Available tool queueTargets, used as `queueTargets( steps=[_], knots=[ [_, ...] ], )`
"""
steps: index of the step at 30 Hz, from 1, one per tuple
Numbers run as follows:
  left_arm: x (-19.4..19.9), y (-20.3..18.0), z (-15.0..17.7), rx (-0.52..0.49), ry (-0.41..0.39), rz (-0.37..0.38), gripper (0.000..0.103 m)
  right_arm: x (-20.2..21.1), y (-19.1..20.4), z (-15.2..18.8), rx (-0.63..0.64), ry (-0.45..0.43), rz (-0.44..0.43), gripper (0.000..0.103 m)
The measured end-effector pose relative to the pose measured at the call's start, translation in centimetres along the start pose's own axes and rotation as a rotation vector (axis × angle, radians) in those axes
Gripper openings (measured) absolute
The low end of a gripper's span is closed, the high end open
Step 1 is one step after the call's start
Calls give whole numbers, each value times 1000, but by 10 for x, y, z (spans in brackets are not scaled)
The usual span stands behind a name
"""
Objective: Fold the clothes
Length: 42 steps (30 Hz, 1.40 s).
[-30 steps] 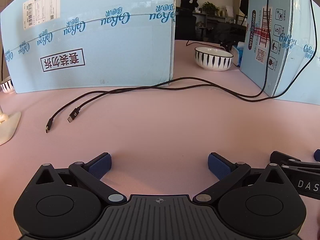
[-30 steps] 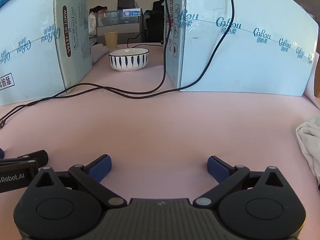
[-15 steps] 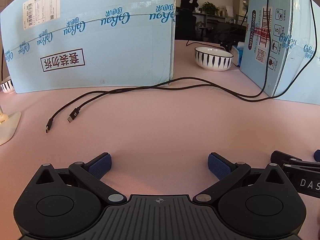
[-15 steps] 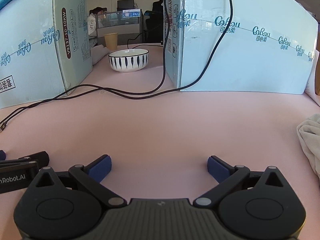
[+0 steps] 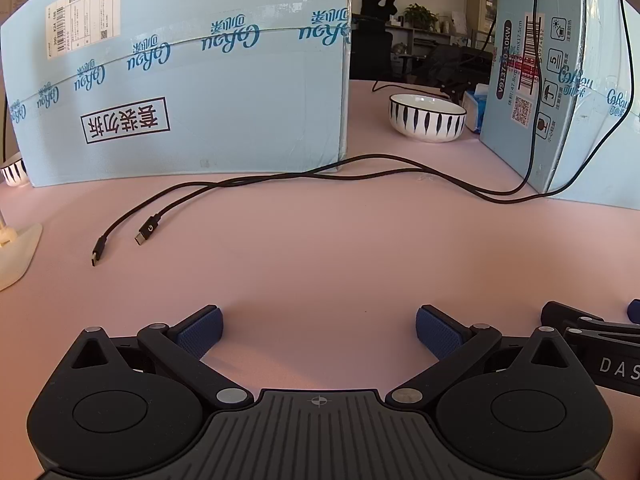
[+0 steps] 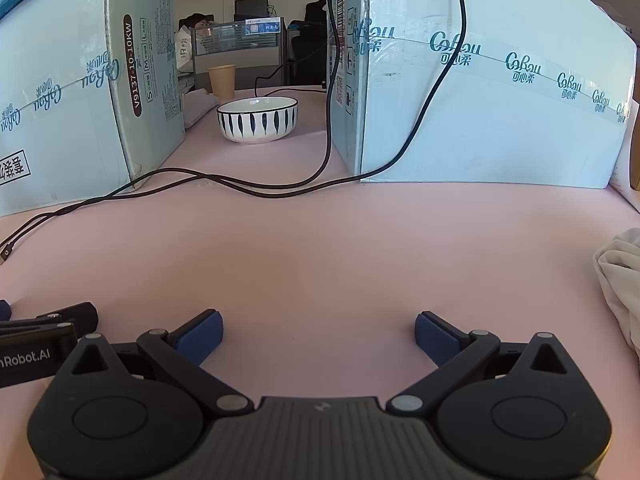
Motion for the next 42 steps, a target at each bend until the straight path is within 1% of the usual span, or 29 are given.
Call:
queueTargets(
  steps=[42],
  knots=[
    [0, 0, 0, 1, 0, 0, 103, 0, 1, 1, -9, -2, 2, 103]
  ],
)
Point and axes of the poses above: each gripper's, at about its wrist camera, not at the fingertips, and x roughly against the way its jaws point, y to its left, z to its underside, the point moved 2 cm from there along -x, roughly the way its jaws point, and after that the axes turned 6 degrees about y, right-handed, at the moved point
